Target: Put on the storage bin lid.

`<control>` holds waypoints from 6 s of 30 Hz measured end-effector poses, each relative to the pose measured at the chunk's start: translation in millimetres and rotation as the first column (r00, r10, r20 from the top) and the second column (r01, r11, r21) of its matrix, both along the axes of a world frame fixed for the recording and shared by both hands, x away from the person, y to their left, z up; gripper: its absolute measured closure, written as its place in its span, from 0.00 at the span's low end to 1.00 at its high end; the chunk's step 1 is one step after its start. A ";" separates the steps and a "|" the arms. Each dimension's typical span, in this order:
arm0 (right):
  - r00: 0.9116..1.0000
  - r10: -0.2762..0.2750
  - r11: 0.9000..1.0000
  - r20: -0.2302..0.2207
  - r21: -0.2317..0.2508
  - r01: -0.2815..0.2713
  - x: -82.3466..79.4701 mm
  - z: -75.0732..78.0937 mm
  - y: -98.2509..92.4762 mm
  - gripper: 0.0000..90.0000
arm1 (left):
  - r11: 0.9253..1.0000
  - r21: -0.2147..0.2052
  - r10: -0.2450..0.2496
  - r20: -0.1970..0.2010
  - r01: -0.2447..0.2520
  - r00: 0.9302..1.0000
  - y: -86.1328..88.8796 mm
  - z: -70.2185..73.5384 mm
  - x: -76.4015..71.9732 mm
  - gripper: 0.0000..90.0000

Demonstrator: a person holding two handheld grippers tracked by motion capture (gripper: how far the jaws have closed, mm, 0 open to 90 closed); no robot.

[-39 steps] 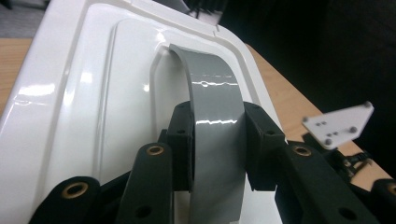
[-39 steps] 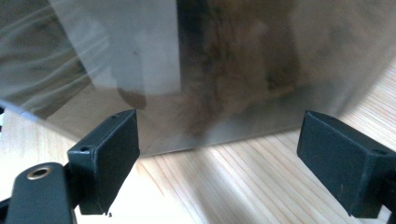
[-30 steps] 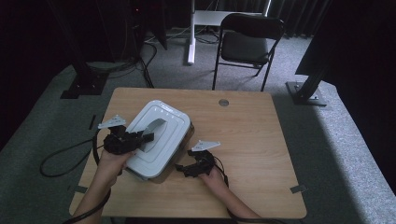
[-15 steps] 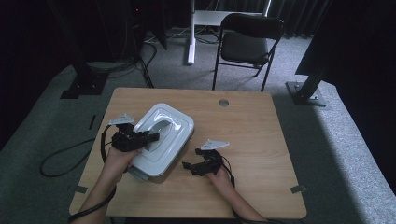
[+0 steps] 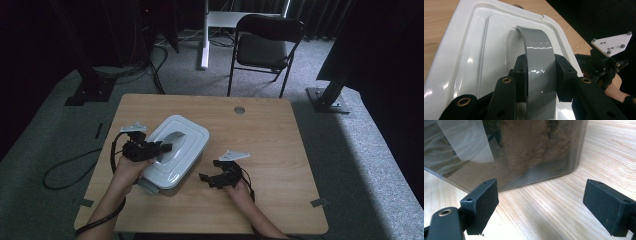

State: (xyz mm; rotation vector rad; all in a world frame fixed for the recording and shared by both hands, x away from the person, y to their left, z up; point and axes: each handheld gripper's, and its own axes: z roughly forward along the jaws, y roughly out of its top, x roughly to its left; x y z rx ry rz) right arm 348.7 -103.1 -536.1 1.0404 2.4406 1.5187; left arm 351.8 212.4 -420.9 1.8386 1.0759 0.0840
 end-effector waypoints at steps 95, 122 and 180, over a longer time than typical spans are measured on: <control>0.999 -0.048 0.999 -0.005 0.001 0.048 -0.8 5.2 -12.5 0.14 | 0.940 0.159 0.298 0.054 -0.303 0.953 74.5 -103.0 8.2 0.01; 0.993 -0.117 0.993 -0.021 -0.004 0.117 4.4 2.6 -42.3 0.14 | 0.952 0.210 0.207 0.090 -0.222 0.974 18.5 -100.7 -14.9 0.01; 0.887 -0.450 0.883 0.105 -0.097 0.459 -24.6 -5.5 -163.6 0.13 | 0.865 0.249 0.393 0.201 -0.435 0.897 95.7 -115.8 -58.0 0.01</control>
